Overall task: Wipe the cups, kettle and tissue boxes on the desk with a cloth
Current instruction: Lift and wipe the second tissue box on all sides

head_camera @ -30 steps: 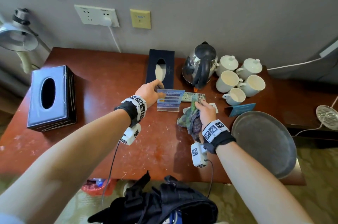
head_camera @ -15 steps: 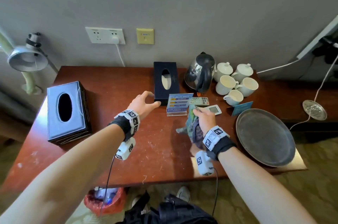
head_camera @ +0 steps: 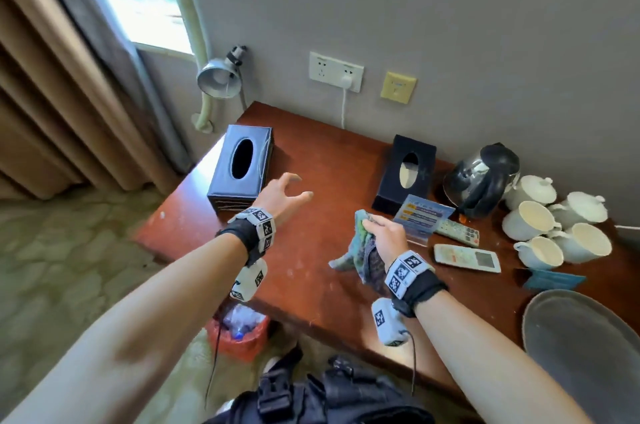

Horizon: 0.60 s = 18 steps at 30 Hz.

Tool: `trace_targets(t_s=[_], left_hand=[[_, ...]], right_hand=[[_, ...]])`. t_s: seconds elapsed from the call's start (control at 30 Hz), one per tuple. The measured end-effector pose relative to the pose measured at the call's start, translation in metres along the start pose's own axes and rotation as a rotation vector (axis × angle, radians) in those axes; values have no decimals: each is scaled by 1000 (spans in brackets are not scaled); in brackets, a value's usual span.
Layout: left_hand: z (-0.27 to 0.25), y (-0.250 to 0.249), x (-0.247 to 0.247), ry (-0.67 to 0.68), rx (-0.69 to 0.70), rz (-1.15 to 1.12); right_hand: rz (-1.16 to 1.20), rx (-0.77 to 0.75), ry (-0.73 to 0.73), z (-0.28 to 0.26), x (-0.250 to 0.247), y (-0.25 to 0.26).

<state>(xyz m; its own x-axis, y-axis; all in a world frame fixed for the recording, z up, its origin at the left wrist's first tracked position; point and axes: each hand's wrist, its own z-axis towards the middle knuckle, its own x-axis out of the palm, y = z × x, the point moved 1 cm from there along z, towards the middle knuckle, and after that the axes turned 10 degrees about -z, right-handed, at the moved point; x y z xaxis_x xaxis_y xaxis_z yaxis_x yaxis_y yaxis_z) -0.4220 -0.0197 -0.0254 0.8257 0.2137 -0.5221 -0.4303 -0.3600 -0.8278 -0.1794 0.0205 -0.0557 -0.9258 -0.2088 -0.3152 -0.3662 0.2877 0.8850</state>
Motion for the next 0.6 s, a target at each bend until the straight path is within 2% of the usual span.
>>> trace_targets(t_s=[0.3, 0.6], left_hand=[[-33, 45, -76, -198, -134, -34], [-7, 78, -113, -228, -195, -55]], right_hand=[[-46, -136, 160, 26, 96, 53], [-77, -127, 237, 58, 167, 76]])
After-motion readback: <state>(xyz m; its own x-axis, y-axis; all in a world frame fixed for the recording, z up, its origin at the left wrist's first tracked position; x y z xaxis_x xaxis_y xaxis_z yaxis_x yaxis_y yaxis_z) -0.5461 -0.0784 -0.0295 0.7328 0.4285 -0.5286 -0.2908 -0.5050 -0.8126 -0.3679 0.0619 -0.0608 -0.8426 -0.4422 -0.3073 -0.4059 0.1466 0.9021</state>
